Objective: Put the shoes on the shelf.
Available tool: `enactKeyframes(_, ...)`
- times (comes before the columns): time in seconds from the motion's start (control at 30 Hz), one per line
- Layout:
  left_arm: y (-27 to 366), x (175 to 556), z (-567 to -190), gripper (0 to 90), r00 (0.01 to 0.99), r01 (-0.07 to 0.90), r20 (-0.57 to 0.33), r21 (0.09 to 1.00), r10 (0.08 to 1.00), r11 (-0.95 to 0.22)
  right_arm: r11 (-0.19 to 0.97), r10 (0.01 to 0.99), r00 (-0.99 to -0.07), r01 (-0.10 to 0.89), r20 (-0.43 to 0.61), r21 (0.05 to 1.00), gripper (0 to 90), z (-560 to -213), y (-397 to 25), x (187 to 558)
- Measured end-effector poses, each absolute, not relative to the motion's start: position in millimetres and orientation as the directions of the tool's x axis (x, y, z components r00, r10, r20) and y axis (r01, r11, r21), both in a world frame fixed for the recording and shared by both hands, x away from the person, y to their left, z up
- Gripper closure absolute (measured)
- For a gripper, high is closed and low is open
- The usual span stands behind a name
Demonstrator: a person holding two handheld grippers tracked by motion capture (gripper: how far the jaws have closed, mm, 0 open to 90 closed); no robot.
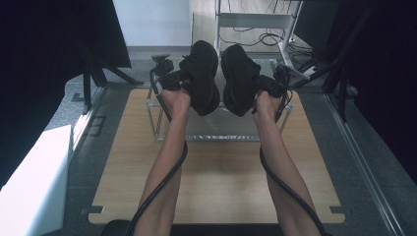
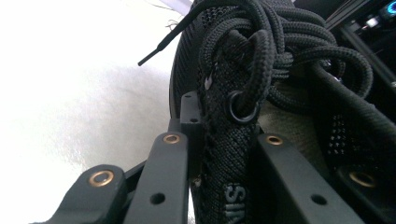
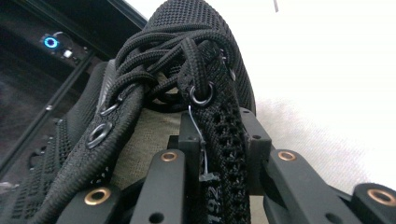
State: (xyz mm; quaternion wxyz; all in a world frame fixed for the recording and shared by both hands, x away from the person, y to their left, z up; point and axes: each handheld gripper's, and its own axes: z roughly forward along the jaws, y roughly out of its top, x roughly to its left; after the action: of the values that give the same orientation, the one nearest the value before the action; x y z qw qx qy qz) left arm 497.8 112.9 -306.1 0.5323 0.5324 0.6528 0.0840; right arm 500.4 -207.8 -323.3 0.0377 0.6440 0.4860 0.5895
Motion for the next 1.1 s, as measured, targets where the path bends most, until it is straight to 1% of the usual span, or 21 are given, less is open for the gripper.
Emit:
enactKeyframes(0.17, 111, 506, -302, 79.5, 0.123, 0.610, -0.580, 0.684, 0.805, 0.399, -0.525, 0.671, -0.165, 0.582, 0.723, 0.621, 75.5, -324, -207, 509)
enactKeyframes(0.3, 107, 512, -300, 78.8, 0.114, 0.622, -0.567, 0.681, 0.816, 0.386, -0.502, 0.710, -0.149, 0.578, 0.689, 0.643, 75.3, -320, -204, 515)
enactKeyframes(0.57, 102, 517, -296, 78.2, 0.100, 0.618, -0.511, 0.704, 0.854, 0.349, -0.448, 0.768, -0.145, 0.575, 0.624, 0.685, 74.2, -314, -196, 520)
enactKeyframes(0.83, 100, 522, -299, 72.4, 0.114, 0.643, -0.504, 0.695, 0.856, 0.324, -0.438, 0.770, -0.144, 0.589, 0.621, 0.679, 70.0, -317, -195, 523)
enactKeyframes(1.0, 100, 523, -303, 69.4, 0.115, 0.644, -0.510, 0.692, 0.853, 0.327, -0.429, 0.771, -0.161, 0.583, 0.616, 0.690, 65.7, -317, -191, 523)
enactKeyframes(1.1, 99, 524, -302, 66.3, 0.122, 0.647, -0.499, 0.696, 0.858, 0.313, -0.419, 0.773, -0.169, 0.587, 0.611, 0.693, 62.8, -317, -189, 523)
